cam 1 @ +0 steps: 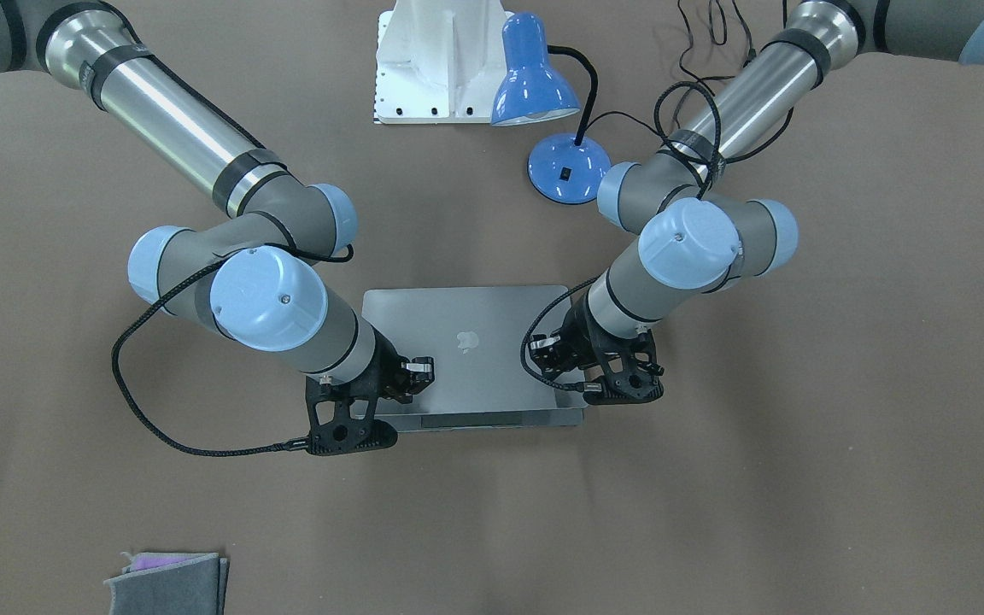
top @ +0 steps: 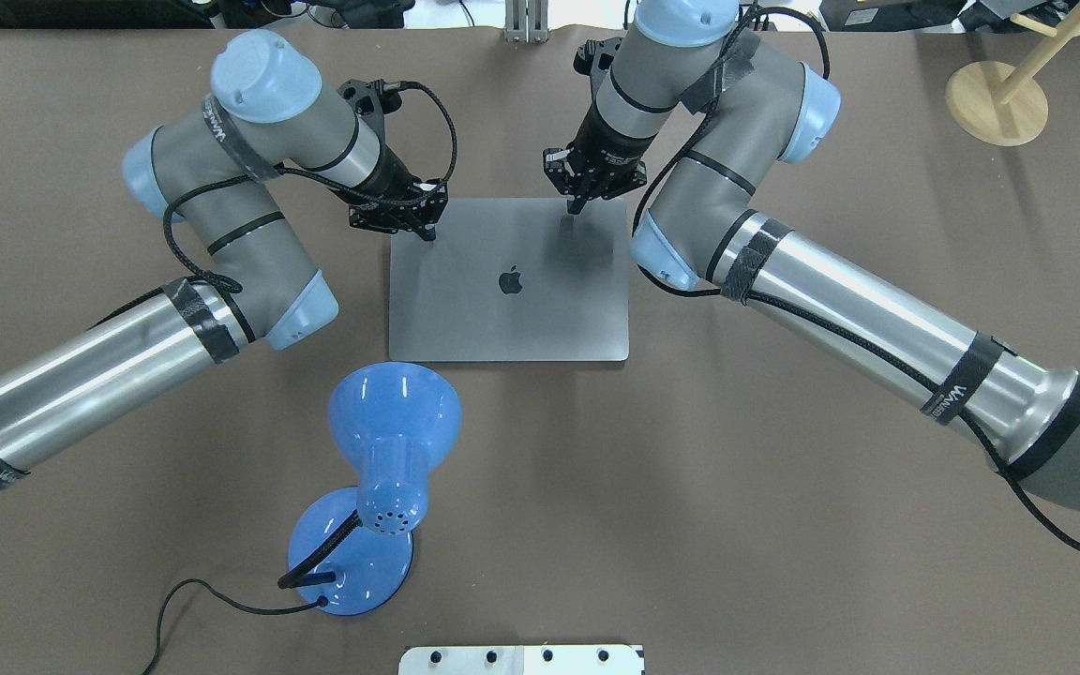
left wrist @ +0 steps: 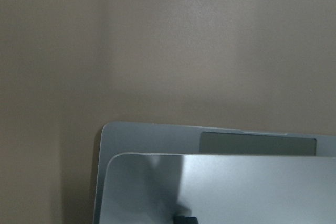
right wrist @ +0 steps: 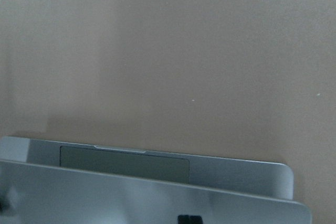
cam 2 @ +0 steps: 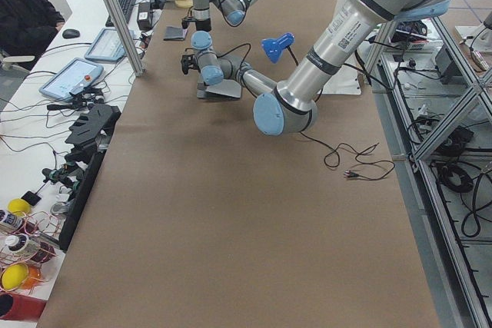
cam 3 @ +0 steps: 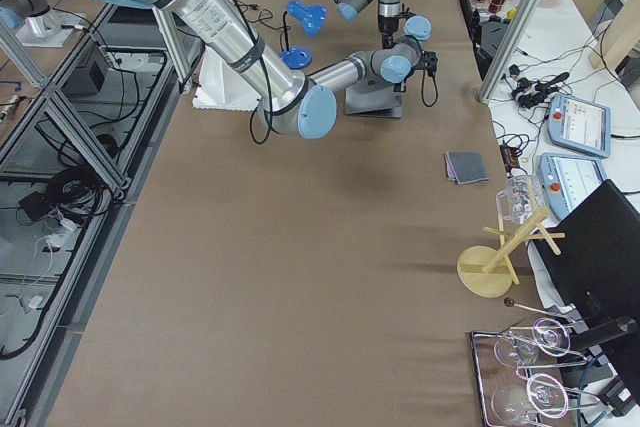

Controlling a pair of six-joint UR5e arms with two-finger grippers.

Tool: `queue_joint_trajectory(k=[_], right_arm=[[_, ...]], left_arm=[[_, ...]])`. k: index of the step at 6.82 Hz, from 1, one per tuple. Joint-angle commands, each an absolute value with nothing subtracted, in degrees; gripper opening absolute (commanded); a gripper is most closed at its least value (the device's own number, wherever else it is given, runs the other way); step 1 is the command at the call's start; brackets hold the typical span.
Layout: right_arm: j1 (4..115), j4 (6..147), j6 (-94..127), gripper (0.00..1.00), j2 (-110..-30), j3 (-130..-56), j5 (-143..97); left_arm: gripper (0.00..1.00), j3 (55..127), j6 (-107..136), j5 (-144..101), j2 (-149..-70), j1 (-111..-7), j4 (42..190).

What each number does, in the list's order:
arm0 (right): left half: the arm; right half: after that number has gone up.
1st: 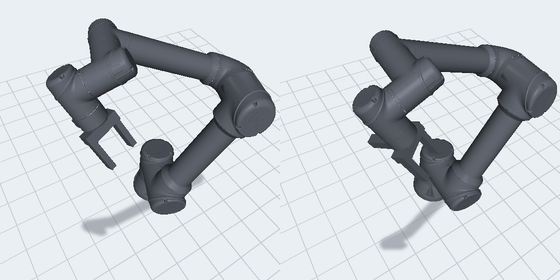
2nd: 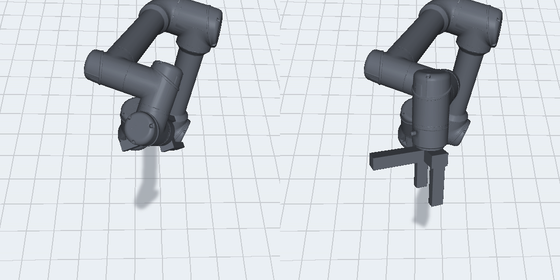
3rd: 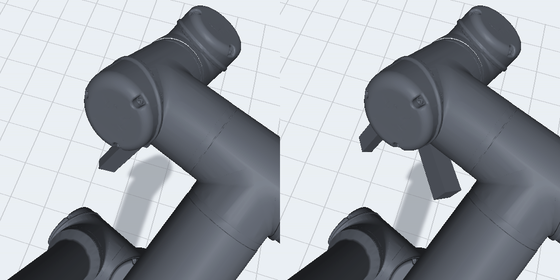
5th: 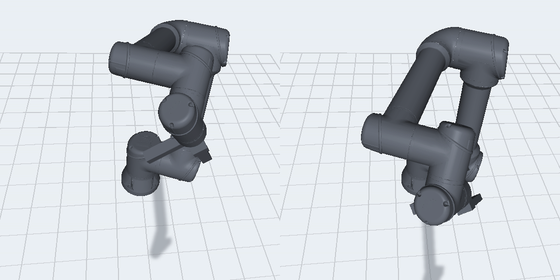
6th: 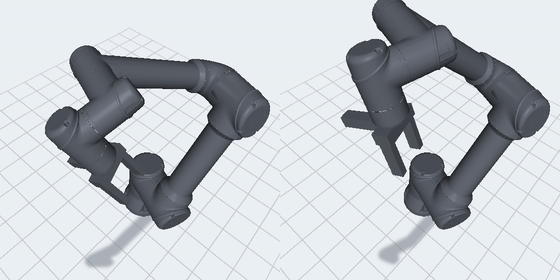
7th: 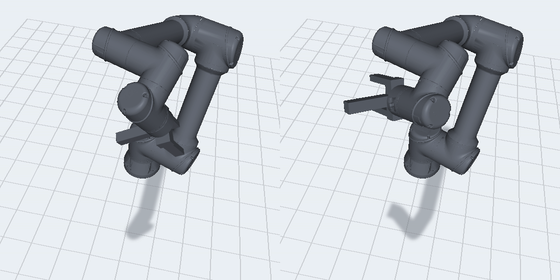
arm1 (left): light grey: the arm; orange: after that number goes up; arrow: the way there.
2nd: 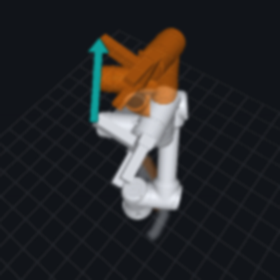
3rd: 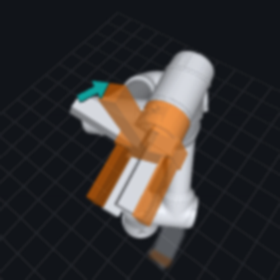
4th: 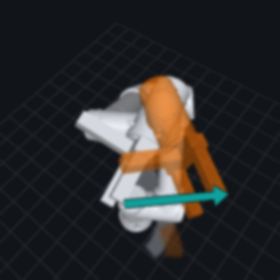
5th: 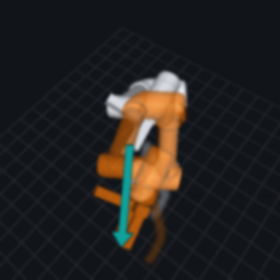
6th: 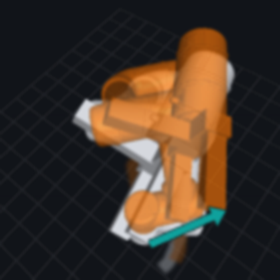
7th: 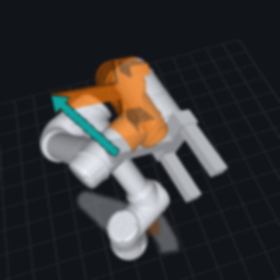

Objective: Close laptop

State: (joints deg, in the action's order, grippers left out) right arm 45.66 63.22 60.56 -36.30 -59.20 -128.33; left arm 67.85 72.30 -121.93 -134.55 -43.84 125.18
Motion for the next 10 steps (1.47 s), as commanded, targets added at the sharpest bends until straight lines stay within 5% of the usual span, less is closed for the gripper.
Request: queue_joint_trajectory(k=[1,5,6,7,10], right_arm=[[45.09,62.32,60.56,0.00,-36.30,-58.36,-127.36],[47.09,62.40,61.78,0.00,-35.16,-58.53,-128.74],[50.15,62.49,63.27,0.30,-35.59,-59.67,-133.37],[51.40,63.88,63.54,0.99,-37.51,-64.29,-134.20],[63.41,72.32,57.53,1.00,-50.67,-75.57,-137.99]], left_arm=[[0.00,66.71,72.25,-118.04,-134.56,-42.02,126.21],[0.00,68.63,72.60,-119.52,-135.35,-43.76,126.21],[0.76,72.21,72.25,-122.32,-134.66,-45.77,124.82],[0.98,79.21,72.59,-122.52,-129.34,-47.27,124.28],[0.99,98.73,61.52,-127.01,-118.77,-62.19,103.87]])
